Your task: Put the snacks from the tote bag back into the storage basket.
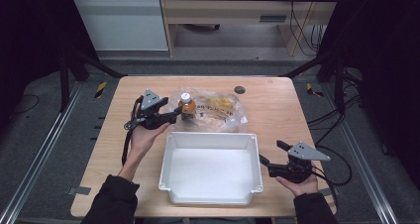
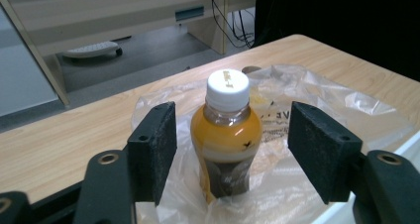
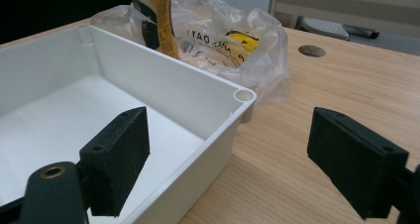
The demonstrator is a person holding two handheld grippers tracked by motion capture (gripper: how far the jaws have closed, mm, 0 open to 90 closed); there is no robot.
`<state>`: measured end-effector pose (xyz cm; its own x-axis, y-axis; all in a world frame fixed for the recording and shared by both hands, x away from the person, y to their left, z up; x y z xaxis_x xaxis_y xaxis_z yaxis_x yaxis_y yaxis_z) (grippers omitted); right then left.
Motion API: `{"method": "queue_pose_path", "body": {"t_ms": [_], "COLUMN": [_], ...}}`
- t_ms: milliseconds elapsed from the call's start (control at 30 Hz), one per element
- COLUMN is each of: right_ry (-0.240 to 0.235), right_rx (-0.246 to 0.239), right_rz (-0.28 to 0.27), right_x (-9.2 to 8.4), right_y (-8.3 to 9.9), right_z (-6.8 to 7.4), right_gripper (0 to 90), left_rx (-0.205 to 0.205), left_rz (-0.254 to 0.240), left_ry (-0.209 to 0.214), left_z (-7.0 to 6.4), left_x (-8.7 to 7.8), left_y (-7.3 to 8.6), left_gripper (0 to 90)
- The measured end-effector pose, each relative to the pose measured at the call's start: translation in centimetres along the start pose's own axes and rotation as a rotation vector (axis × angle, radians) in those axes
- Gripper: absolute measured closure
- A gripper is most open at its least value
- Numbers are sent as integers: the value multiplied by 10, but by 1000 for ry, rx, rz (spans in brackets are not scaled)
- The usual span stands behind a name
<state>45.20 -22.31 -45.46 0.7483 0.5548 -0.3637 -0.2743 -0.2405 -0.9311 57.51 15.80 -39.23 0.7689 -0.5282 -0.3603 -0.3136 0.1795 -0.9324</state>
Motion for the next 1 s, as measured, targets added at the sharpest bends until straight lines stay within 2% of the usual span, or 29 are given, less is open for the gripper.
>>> {"method": "queue_pose_path", "body": {"t_ms": [100,400,500,1000], "right_ry": [0,1,0,-2], "right_rx": [-2,-2,-3,-3], "right_rz": [1,0,-1,-2], "right_x": [0,0,0,0], "right_y": [0,0,0,0], "right_z": [0,0,0,0], "right_gripper": [168,168,168,170], "left_rx": [16,18,29,27], "left_rz": [12,7,26,34], "left_ry": [-7,-8,-16,-25], "left_z": [0,-3,-3,-3], "left_x": [5,16,24,43], "left_y": [-1,-8,-6,-5], "left_gripper": [379,396,404,445]}}
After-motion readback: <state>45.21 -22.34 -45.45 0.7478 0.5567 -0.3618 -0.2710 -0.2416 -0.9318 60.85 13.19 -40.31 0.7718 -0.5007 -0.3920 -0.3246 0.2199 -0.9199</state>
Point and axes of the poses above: each handheld gripper's, and its own axes: x roughly forward along the jaws, y roughly out of its underside, z roughly to its left, the point moved 4 cm from there along x, roughly forward along the jaws, and after that the axes turned 3 degrees about -x, right-handed, at the moved point
